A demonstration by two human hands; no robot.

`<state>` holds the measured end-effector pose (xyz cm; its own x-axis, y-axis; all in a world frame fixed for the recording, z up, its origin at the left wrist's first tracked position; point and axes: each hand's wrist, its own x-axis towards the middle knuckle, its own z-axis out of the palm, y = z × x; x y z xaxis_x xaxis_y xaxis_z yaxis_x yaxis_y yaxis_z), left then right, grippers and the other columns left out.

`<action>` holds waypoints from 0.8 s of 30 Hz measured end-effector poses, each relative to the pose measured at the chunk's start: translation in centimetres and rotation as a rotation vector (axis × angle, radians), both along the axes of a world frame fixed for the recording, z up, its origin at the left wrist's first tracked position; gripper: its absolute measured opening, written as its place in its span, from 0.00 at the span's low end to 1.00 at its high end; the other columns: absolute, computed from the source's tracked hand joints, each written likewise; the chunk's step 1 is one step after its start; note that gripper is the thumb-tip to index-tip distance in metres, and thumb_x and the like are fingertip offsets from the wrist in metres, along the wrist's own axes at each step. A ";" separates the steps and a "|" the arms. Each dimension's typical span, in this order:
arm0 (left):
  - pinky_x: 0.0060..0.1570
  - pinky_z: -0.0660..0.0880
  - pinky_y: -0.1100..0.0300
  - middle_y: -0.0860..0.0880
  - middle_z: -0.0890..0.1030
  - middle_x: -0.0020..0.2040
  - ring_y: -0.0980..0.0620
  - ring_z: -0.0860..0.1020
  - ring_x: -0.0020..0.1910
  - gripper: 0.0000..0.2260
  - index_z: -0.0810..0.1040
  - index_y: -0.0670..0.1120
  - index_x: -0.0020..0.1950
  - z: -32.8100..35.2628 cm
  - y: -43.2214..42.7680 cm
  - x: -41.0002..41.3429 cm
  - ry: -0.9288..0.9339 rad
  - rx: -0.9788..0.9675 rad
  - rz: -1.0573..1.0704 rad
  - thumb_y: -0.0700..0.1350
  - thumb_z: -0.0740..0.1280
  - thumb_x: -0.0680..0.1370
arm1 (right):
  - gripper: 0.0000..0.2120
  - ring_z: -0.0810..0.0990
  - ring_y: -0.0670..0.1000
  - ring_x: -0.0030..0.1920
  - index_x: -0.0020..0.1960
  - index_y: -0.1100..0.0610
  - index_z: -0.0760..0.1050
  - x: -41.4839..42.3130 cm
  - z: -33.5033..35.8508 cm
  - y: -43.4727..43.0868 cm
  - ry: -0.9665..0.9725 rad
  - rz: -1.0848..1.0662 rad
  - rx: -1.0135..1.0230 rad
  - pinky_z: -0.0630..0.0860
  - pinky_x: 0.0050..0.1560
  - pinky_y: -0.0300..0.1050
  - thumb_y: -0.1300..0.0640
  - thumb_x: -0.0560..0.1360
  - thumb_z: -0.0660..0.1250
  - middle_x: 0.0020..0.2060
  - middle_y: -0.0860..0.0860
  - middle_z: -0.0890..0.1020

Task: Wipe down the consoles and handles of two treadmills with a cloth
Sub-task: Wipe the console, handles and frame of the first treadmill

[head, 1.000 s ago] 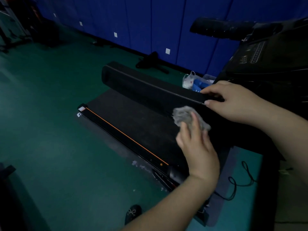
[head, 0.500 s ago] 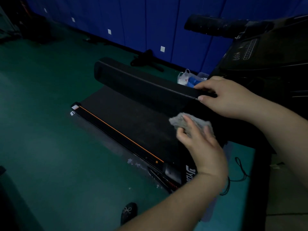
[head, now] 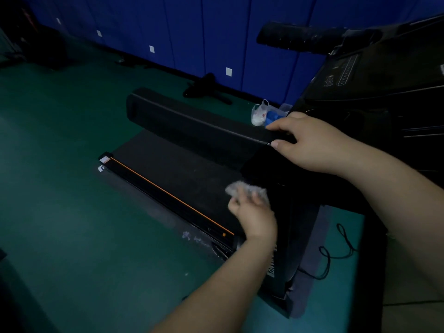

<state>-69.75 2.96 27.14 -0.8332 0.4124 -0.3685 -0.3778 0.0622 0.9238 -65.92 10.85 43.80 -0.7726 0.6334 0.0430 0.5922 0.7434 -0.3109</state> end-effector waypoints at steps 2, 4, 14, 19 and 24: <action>0.37 0.67 0.76 0.48 0.71 0.57 0.51 0.76 0.53 0.16 0.69 0.40 0.69 -0.5 -1.4 -1.8 -0.129 0.020 0.106 0.45 0.55 0.83 | 0.19 0.71 0.49 0.61 0.68 0.48 0.70 -0.1 -0.1 -0.1 -0.001 0.004 -0.002 0.64 0.56 0.39 0.49 0.78 0.62 0.57 0.46 0.70; 0.42 0.66 0.81 0.50 0.68 0.60 0.62 0.75 0.49 0.18 0.66 0.44 0.72 0.1 -2.4 -2.3 -0.035 0.003 0.100 0.44 0.55 0.83 | 0.19 0.71 0.49 0.61 0.68 0.49 0.70 -0.2 -0.2 0.0 0.004 0.001 0.000 0.66 0.57 0.40 0.49 0.78 0.62 0.59 0.47 0.71; 0.60 0.68 0.60 0.42 0.70 0.67 0.48 0.72 0.64 0.19 0.66 0.41 0.72 1.1 -0.9 -2.3 0.100 -0.177 -0.207 0.46 0.56 0.82 | 0.16 0.73 0.49 0.57 0.64 0.48 0.73 -0.2 0.0 0.0 0.026 -0.009 -0.042 0.69 0.59 0.43 0.51 0.76 0.65 0.56 0.47 0.71; 0.59 0.71 0.58 0.50 0.72 0.63 0.52 0.74 0.60 0.11 0.68 0.51 0.62 3.8 -1.9 1.3 0.052 -0.019 -0.157 0.52 0.59 0.80 | 0.16 0.72 0.47 0.57 0.64 0.48 0.73 -0.3 -0.2 0.2 0.035 -0.019 -0.062 0.68 0.58 0.41 0.50 0.76 0.65 0.55 0.45 0.70; 0.49 0.61 0.80 0.52 0.67 0.57 0.61 0.69 0.49 0.12 0.64 0.48 0.54 5.3 -1.1 5.6 0.213 -0.112 -0.311 0.55 0.59 0.79 | 0.17 0.72 0.47 0.58 0.65 0.48 0.73 -0.3 -0.2 0.3 0.031 -0.012 -0.060 0.68 0.58 0.41 0.50 0.76 0.65 0.55 0.44 0.70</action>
<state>-64.10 1.83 32.44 -0.7374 0.6244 -0.2576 -0.1252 0.2484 0.9605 -66.19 11.13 43.63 -0.7641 0.6445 0.0279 0.5902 0.7159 -0.3730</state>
